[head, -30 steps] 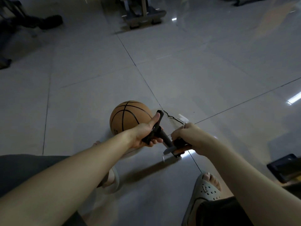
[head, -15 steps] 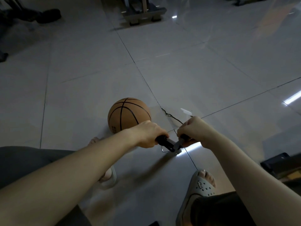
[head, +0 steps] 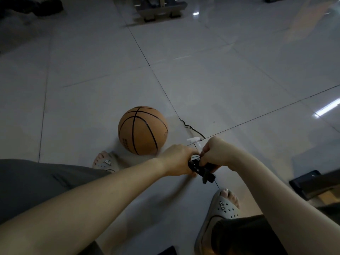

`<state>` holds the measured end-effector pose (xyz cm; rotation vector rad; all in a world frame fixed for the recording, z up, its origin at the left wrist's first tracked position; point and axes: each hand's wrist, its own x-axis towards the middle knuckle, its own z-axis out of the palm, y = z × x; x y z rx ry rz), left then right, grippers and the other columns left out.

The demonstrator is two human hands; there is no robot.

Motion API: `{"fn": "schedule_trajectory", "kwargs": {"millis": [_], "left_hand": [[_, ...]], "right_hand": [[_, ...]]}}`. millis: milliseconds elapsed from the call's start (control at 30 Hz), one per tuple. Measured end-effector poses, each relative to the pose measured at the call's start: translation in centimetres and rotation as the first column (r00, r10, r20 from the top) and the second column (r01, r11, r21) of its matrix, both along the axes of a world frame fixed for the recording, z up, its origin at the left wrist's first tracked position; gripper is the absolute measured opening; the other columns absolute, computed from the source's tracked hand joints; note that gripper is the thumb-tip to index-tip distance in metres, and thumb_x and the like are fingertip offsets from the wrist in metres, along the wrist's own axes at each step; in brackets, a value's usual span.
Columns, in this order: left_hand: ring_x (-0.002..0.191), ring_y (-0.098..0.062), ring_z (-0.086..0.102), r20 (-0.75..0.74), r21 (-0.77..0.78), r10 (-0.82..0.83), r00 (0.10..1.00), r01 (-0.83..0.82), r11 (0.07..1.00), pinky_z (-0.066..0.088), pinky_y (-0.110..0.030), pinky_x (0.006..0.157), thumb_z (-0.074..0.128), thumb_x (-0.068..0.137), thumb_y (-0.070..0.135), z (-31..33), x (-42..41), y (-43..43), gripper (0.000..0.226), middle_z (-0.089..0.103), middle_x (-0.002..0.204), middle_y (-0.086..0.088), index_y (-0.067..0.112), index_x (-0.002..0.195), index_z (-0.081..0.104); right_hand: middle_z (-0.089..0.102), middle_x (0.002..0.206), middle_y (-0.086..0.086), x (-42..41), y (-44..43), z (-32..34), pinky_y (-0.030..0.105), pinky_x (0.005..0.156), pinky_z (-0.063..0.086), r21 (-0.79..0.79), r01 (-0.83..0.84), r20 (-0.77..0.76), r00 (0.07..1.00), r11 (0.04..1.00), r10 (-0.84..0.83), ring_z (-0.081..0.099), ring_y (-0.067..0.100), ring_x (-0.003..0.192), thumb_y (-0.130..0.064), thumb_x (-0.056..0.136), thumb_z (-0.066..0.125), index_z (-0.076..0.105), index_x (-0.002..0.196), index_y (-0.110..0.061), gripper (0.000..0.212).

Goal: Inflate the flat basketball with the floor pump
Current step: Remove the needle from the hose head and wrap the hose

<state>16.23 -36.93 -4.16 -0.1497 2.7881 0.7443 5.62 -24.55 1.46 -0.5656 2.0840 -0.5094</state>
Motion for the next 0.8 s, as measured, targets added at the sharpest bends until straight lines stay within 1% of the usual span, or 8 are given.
{"fn": "schedule_trajectory", "kwargs": {"millis": [133, 233, 333, 400, 500, 600, 733, 800], "left_hand": [[0.089, -0.014, 0.066, 0.031, -0.007, 0.028, 0.999, -0.028, 1.000, 0.056, -0.035, 0.078, 0.080, 0.078, 0.045, -0.6, -0.3, 0.3, 0.038, 0.073, 0.099, 0.008, 0.032, 0.112, 0.071], [0.085, -0.014, 0.061, -0.015, -0.041, 0.046, 0.999, -0.047, 0.998, 0.044, -0.027, 0.068, 0.080, 0.078, 0.047, -0.9, -0.6, 0.8, 0.049, 0.072, 0.101, 0.006, 0.032, 0.122, 0.067], [0.087, -0.017, 0.060, -0.041, -0.049, 0.065, 0.997, -0.067, 0.997, 0.038, -0.027, 0.066, 0.080, 0.078, 0.045, -0.5, -1.0, 1.1, 0.055, 0.071, 0.102, 0.004, 0.030, 0.127, 0.063], [0.090, -0.016, 0.059, -0.018, -0.060, 0.055, 0.998, -0.056, 0.997, 0.036, -0.028, 0.066, 0.081, 0.077, 0.045, -0.2, -1.3, 1.2, 0.052, 0.069, 0.103, 0.005, 0.030, 0.123, 0.063], [0.110, -0.017, 0.057, -0.004, -0.081, 0.020, 1.000, -0.020, 0.997, 0.036, -0.029, 0.068, 0.079, 0.078, 0.047, -0.4, -1.4, 1.3, 0.039, 0.070, 0.105, 0.009, 0.031, 0.111, 0.067], [0.112, -0.017, 0.057, 0.019, -0.075, -0.014, 1.000, 0.016, 0.997, 0.040, -0.030, 0.072, 0.077, 0.079, 0.049, -1.0, -1.2, 1.5, 0.032, 0.071, 0.102, 0.011, 0.032, 0.105, 0.070], [0.104, -0.017, 0.059, 0.024, -0.047, -0.013, 1.000, 0.014, 0.999, 0.052, -0.037, 0.085, 0.078, 0.078, 0.050, -1.1, -1.6, 1.2, 0.038, 0.070, 0.106, 0.009, 0.027, 0.108, 0.072], [0.091, -0.016, 0.059, 0.011, -0.046, -0.020, 1.000, 0.020, 0.999, 0.052, -0.035, 0.082, 0.077, 0.080, 0.047, -0.9, -1.7, 1.3, 0.034, 0.069, 0.095, 0.007, 0.023, 0.104, 0.072]], "right_hand": [[0.070, 0.087, 0.031, -0.3, 0.1, -0.6, 0.048, 0.069, 0.062, 0.003, -0.009, -0.014, 1.000, 1.000, 0.009, 0.073, 0.037, 0.073, 0.003, 0.077, 0.063, 0.070, 0.090, 0.012, 0.017], [0.069, 0.085, 0.031, -0.4, 0.0, -1.4, 0.043, 0.065, 0.062, -0.005, -0.006, -0.064, 0.998, 1.000, 0.006, 0.070, 0.037, 0.069, 0.001, 0.078, 0.056, 0.069, 0.092, 0.012, 0.022], [0.057, 0.065, 0.016, -0.4, -0.1, -1.6, 0.029, 0.047, 0.041, 0.017, -0.069, -0.197, 0.978, 0.997, 0.071, 0.051, 0.024, 0.057, -0.004, 0.076, 0.056, 0.064, 0.080, 0.008, 0.015], [0.054, 0.068, 0.008, -0.3, -0.1, -1.3, 0.024, 0.046, 0.032, 0.056, -0.143, -0.295, 0.943, 0.988, 0.153, 0.048, 0.021, 0.058, -0.009, 0.077, 0.056, 0.055, 0.073, -0.003, 0.008], [0.059, 0.095, 0.008, 0.0, 0.0, -1.0, 0.026, 0.051, 0.037, 0.101, -0.252, -0.364, 0.891, 0.962, 0.272, 0.056, 0.024, 0.083, -0.015, 0.082, 0.057, 0.058, 0.100, -0.009, 0.019], [0.053, 0.096, 0.004, 0.1, 0.2, -0.9, 0.024, 0.055, 0.037, 0.085, -0.322, -0.361, 0.872, 0.943, 0.330, 0.051, 0.021, 0.084, -0.017, 0.083, 0.058, 0.053, 0.111, -0.009, 0.029], [0.056, 0.091, 0.007, 0.5, 0.1, -0.8, 0.025, 0.052, 0.037, 0.078, -0.352, -0.374, 0.857, 0.933, 0.355, 0.052, 0.025, 0.081, -0.014, 0.080, 0.058, 0.050, 0.098, -0.008, 0.021], [0.053, 0.081, 0.004, 0.5, 0.0, -0.7, 0.026, 0.050, 0.036, 0.082, -0.357, -0.396, 0.845, 0.931, 0.359, 0.053, 0.026, 0.078, -0.014, 0.080, 0.058, 0.044, 0.085, -0.012, 0.015]]}}
